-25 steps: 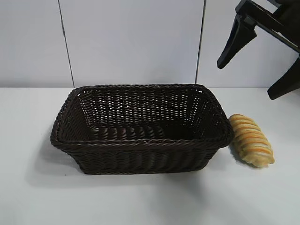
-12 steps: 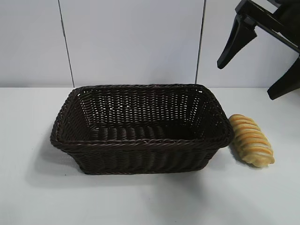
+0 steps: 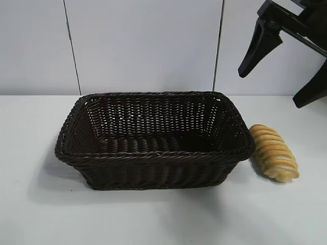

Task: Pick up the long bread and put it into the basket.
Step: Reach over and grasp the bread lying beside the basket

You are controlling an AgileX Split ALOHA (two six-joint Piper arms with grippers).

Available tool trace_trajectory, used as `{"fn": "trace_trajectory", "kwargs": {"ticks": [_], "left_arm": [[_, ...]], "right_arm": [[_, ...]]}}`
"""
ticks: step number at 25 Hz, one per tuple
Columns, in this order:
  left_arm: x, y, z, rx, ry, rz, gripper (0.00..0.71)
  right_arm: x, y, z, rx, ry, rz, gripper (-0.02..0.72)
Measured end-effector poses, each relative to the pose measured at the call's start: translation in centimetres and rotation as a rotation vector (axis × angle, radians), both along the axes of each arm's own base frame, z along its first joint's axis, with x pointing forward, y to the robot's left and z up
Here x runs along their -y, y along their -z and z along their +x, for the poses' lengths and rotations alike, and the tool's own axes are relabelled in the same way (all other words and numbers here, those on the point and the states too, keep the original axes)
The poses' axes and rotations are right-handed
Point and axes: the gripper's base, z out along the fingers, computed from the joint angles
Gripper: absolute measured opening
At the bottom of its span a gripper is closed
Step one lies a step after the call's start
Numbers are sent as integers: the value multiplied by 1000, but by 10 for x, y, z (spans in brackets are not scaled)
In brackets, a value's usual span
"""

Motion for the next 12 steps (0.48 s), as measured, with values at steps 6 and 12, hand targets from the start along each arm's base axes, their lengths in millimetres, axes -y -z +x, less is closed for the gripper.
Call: {"fn": "trace_trajectory", "kwargs": {"ticks": [6,12], "left_arm": [[0,0,0,5,0,0,689],[0,0,0,5,0,0,689]], "right_arm": [[8,25,16,-7,-34,-120,694],[8,67,37,-34,-32,-133,694]]}}
